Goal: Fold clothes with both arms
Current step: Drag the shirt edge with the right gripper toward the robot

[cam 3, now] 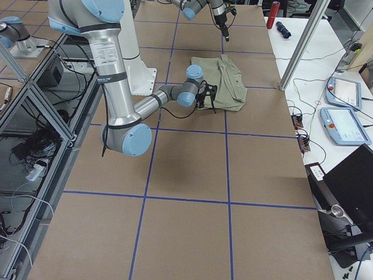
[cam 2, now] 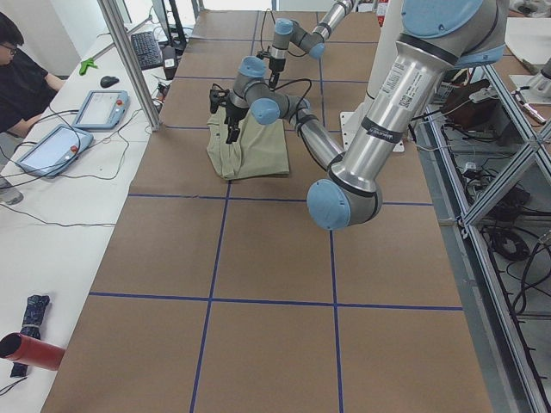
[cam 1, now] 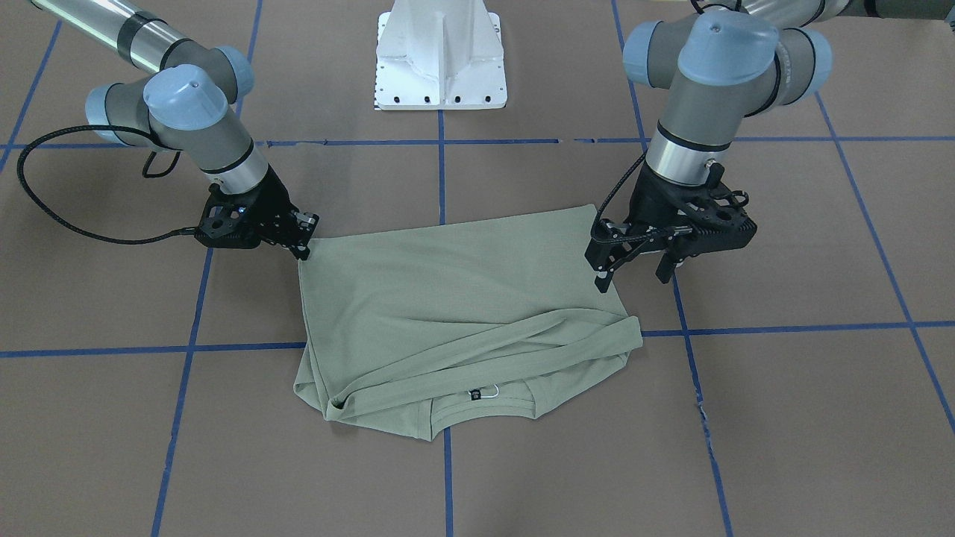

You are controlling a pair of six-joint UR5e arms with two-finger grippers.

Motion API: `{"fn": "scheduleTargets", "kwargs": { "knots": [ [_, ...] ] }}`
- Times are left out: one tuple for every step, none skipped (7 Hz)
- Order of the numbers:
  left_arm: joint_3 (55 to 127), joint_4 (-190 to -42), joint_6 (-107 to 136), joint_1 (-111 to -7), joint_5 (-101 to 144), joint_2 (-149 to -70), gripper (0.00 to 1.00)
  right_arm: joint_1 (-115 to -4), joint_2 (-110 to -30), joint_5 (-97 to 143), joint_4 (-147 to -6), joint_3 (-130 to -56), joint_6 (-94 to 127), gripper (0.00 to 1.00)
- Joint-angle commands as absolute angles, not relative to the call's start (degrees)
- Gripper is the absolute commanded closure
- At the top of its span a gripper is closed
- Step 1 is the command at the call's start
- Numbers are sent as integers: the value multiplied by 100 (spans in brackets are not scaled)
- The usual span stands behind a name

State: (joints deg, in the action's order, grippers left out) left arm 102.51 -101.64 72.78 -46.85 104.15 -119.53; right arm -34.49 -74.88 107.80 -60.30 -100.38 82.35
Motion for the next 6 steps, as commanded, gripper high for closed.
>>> {"fn": "scheduleTargets", "kwargs": {
  "knots": [
    [10318, -10160, 7286, -4685, 10415, -11936, 1, -3445, -8144, 10802, -6065, -10702, 8235, 100],
    [10353, -10160, 7286, -4685, 10406, -11936, 1, -3393, -8469, 10802, -6064, -10931, 8235, 100],
    [10388, -10160, 7286, -4685, 10406, -11927, 1, -3227, -8855, 10802, -6064, -11195, 8244, 100],
    [10406, -10160, 7286, -4685, 10406, -11918, 1, -3095, -9242, 10810, -6064, -11450, 8244, 100],
    [10432, -10160, 7286, -4685, 10398, -11909, 1, -2946, -9812, 10950, -6056, -11887, 8244, 100],
    [10476, -10134, 7286, -4685, 10397, -11900, 1, -2727, -10270, 11203, -6047, -12327, 8244, 100]
  ]
}}
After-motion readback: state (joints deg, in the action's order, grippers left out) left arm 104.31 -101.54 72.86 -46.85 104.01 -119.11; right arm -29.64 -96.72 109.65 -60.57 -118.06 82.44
